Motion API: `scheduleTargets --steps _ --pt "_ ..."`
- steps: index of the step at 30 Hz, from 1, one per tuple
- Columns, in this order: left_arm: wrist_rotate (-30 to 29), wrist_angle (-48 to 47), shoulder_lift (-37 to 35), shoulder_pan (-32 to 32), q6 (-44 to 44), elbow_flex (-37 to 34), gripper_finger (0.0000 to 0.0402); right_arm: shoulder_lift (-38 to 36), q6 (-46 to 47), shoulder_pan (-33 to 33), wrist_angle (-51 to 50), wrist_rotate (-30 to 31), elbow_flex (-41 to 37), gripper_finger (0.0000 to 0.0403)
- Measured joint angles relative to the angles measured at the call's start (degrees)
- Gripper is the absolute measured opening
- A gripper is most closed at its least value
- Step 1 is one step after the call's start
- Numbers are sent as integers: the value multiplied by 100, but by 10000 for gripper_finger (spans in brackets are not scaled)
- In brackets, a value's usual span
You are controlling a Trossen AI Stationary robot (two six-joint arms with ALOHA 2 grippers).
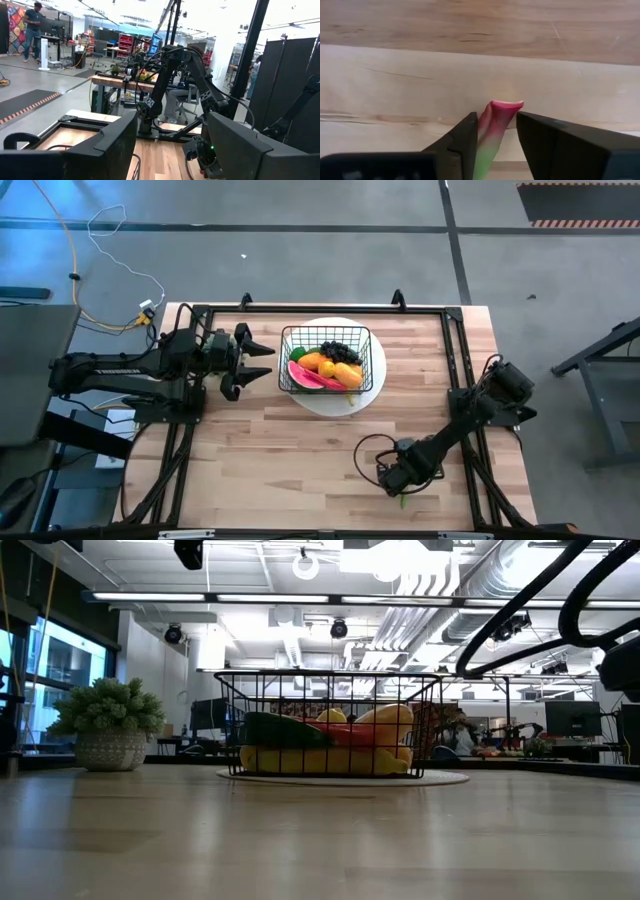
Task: Build produce basket
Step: Put the green dragon fruit leaf into the wire basket
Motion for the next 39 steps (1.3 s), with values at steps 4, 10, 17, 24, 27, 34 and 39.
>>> scheduleTargets --steps 4,10,17,24,27,34,39 --pt "-2 1 0 0 0 0 231 0 -180 0 -2 69 0 99" --pt "0 1 0 0 0 0 231 0 -212 0 9 226 0 52" --pt "-2 1 -1 -1 0 0 231 -140 -641 -2 99 349 -7 4" --pt "-13 2 -1 0 0 0 231 -1019 -1610 -31 -67 1083 -7 2" --pt "-24 4 1 0 0 0 231 -1510 -2424 -119 160 1803 -7 2" --pt "-24 4 1 0 0 0 231 -2275 -5223 -777 1764 2943 -4 1" --pt "-24 4 -1 0 0 0 231 -2331 -7123 -1755 2932 2483 -4 1"
